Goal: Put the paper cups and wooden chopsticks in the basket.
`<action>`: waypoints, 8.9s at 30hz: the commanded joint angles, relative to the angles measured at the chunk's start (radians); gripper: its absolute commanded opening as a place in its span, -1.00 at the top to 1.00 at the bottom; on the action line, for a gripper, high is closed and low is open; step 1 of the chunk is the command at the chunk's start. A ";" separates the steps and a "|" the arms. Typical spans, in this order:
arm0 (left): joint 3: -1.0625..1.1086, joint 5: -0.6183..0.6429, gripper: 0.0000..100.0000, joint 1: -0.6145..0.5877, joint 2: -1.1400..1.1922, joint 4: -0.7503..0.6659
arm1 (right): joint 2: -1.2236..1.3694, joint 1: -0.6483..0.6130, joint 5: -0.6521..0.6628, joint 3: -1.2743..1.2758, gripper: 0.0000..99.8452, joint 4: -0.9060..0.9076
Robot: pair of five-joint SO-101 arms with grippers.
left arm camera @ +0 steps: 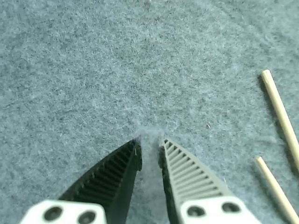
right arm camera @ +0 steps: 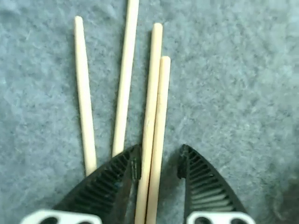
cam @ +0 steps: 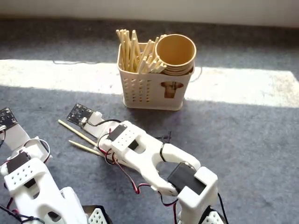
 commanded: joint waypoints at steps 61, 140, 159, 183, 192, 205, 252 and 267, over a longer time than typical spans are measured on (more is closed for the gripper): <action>-0.031 0.006 0.85 -0.005 -0.016 -0.018 | -1.271 0.102 -0.133 0.318 0.99 0.067; -0.033 0.006 0.85 -0.005 -0.016 -0.018 | -0.461 0.453 -0.135 0.499 0.90 -1.148; -0.025 0.006 0.85 -0.004 -0.016 -0.046 | -0.857 0.450 -0.135 0.478 0.77 -0.929; -0.025 0.006 0.85 -0.004 -0.016 -0.046 | -1.368 0.309 -0.126 0.484 0.99 -0.143; -0.025 0.006 0.85 -0.004 -0.016 -0.044 | -1.366 0.243 0.049 0.585 0.99 0.035; -0.082 0.006 0.76 0.065 -0.018 -0.025 | -1.372 0.303 0.049 0.886 0.99 0.030; -0.306 -1.057 0.61 1.066 -0.005 0.681 | -1.374 1.036 0.052 1.107 0.99 0.262; -0.315 -1.106 0.62 1.133 0.231 0.540 | -1.374 1.041 0.049 1.147 0.99 0.214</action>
